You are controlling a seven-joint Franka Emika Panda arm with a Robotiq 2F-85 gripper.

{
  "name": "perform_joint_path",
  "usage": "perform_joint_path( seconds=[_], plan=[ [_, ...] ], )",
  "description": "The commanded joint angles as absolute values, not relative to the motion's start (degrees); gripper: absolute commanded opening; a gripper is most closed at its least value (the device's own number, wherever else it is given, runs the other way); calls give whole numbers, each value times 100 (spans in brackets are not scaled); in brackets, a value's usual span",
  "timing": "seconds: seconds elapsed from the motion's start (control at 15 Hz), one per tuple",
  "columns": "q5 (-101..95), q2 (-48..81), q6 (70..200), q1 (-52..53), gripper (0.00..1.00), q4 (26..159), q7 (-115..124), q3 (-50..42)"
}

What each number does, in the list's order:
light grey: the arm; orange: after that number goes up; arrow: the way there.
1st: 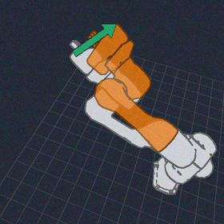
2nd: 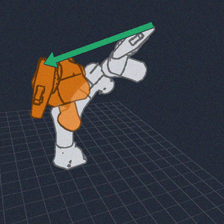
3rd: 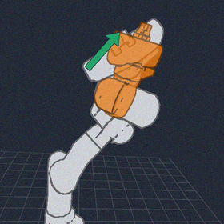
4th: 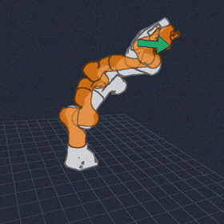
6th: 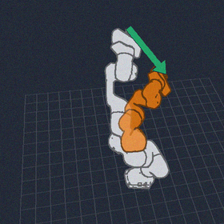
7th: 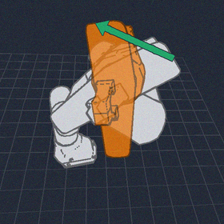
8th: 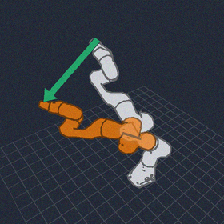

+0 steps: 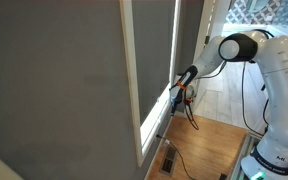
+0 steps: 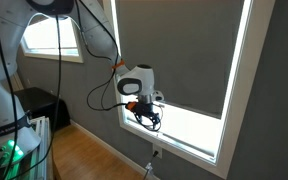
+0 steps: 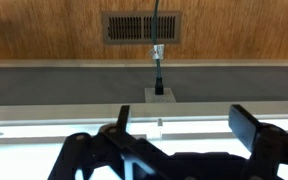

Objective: Open the window shade

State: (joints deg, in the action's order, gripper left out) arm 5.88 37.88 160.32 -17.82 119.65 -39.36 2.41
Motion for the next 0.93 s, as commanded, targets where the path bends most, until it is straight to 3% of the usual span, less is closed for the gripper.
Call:
perform_joint_path(
  seconds=[0.0, 0.27, 0.33, 0.87],
  plan=[
    [489, 4801, 16682, -2090, 100, 11053, -3838, 585],
    [363, 5698, 17098, -2345, 100, 10232, -3537, 1007],
    [219, 5214, 17074, -2246, 100, 10788, -3458, 834],
    [138, 5846, 17166, -2306, 100, 10171, -3361, 1044]
  ],
)
